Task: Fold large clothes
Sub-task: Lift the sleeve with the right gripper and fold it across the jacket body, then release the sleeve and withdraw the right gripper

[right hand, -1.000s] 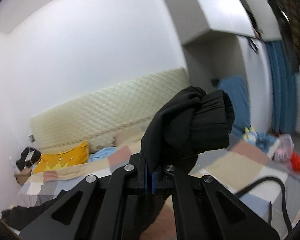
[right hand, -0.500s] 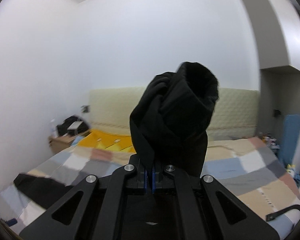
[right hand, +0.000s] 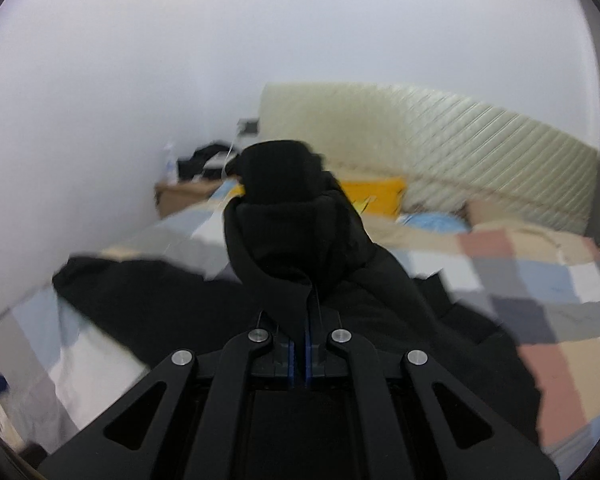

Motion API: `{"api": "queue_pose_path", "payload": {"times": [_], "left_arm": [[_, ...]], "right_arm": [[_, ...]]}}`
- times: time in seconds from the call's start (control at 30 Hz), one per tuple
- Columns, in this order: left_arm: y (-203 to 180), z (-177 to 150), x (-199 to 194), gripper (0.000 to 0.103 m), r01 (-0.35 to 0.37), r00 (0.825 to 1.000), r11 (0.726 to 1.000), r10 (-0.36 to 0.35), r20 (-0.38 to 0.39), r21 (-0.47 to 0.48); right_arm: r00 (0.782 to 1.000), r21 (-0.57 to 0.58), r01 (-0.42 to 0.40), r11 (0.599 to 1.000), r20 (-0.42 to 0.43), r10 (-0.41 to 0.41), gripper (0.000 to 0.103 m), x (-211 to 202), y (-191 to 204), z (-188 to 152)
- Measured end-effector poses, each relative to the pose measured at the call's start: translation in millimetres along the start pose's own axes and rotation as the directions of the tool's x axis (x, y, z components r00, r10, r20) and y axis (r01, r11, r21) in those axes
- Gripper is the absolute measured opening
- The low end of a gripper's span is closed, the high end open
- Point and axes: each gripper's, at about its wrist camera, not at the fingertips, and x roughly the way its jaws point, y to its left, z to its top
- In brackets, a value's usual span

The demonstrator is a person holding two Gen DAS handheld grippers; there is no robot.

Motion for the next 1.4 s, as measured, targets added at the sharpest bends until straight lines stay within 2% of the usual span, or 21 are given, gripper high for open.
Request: {"api": "queue_pose_path", "payload": {"times": [0.17, 0.27, 0.37, 0.43, 0.53, 0.63, 0.67, 0.7, 0.73, 0.77, 0.8, 0.9, 0.97, 1.2, 1.4], "left_arm": [[11.9, 0.3, 5.0, 0.102, 0.000, 1.000, 0.999, 0.001, 0.008, -0.041], [15.8, -0.2, 14.7, 0.102, 0.006, 1.000, 0.998, -0.008, -0.024, -0.060], [19.8, -1.1, 22.6, 0.102, 0.008, 0.999, 0.998, -0.012, -0.050, -0.065], [20.3, -2.6, 24.4, 0.102, 0.008, 0.999, 0.998, -0.012, -0.052, -0.066], [18.9, -4.0, 24.8, 0.102, 0.001, 0.999, 0.999, -0.004, -0.047, -0.053], [15.2, -3.6, 26.3, 0.102, 0.000, 0.999, 1.000, -0.001, -0.045, -0.028], [14.2, -3.4, 26.3, 0.102, -0.004, 0.999, 1.000, 0.003, -0.043, -0.024], [13.3, -3.3, 25.7, 0.102, -0.010, 0.999, 1.000, 0.010, -0.040, -0.019], [12.5, -3.2, 24.8, 0.102, -0.012, 0.999, 1.000, 0.011, -0.039, -0.017], [12.2, -3.3, 24.1, 0.102, -0.009, 0.999, 1.000, 0.008, -0.038, -0.017], [12.0, -3.4, 23.4, 0.102, -0.008, 0.999, 1.000, 0.007, -0.038, -0.017], [10.7, -3.6, 23.1, 0.102, -0.018, 0.999, 1.000, 0.018, -0.027, -0.004], [7.4, -4.0, 25.8, 0.102, -0.037, 0.999, 0.999, 0.038, -0.037, 0.010], [-15.2, -7.4, 14.4, 0.102, -0.068, 0.997, 0.994, 0.071, -0.031, 0.091], [-32.5, -10.5, -24.8, 0.102, -0.022, 1.000, 0.994, 0.021, 0.013, 0.108]], "right_arm": [[0.995, -0.037, -0.039, 0.999, -0.098, 0.035, 0.007, 32.6, 26.0, -42.4], [0.980, -0.024, -0.061, 0.998, -0.191, 0.055, 0.009, 61.5, 37.1, -76.3], [0.963, 0.010, -0.061, 0.998, -0.261, 0.062, 0.011, 71.5, 38.0, -100.3], [0.953, 0.012, -0.062, 0.998, -0.297, 0.063, 0.011, 77.1, 40.0, -109.0], [0.942, 0.040, -0.081, 0.996, -0.323, 0.089, 0.013, 78.4, 31.0, -105.1], [0.930, 0.060, -0.120, 0.991, -0.341, 0.134, 0.023, 76.2, 24.0, -99.2], [0.927, 0.064, -0.133, 0.989, -0.344, 0.147, 0.031, 74.4, 23.3, -98.0], [0.925, 0.067, -0.142, 0.988, -0.346, 0.157, 0.045, 70.9, 21.6, -96.3], [0.925, 0.069, -0.146, 0.987, -0.344, 0.161, 0.053, 65.8, 20.0, -94.1], [0.926, 0.072, -0.151, 0.986, -0.339, 0.167, 0.071, 61.2, 19.7, -92.6], [0.929, 0.080, -0.164, 0.983, -0.322, 0.182, 0.085, 52.0, 18.9, -89.4], [0.948, 0.063, -0.156, 0.986, -0.269, 0.167, 0.086, 28.4, 12.8, -79.0], [0.953, 0.068, -0.148, 0.987, -0.256, 0.160, 0.086, 15.8, 0.6, -72.5], [0.986, 0.108, -0.037, 0.993, -0.160, 0.054, 0.086, -55.9, -60.6, -43.2], [0.997, 0.080, 0.042, 0.996, -0.072, -0.036, 0.086, -127.6, -87.7, -32.4]]}}
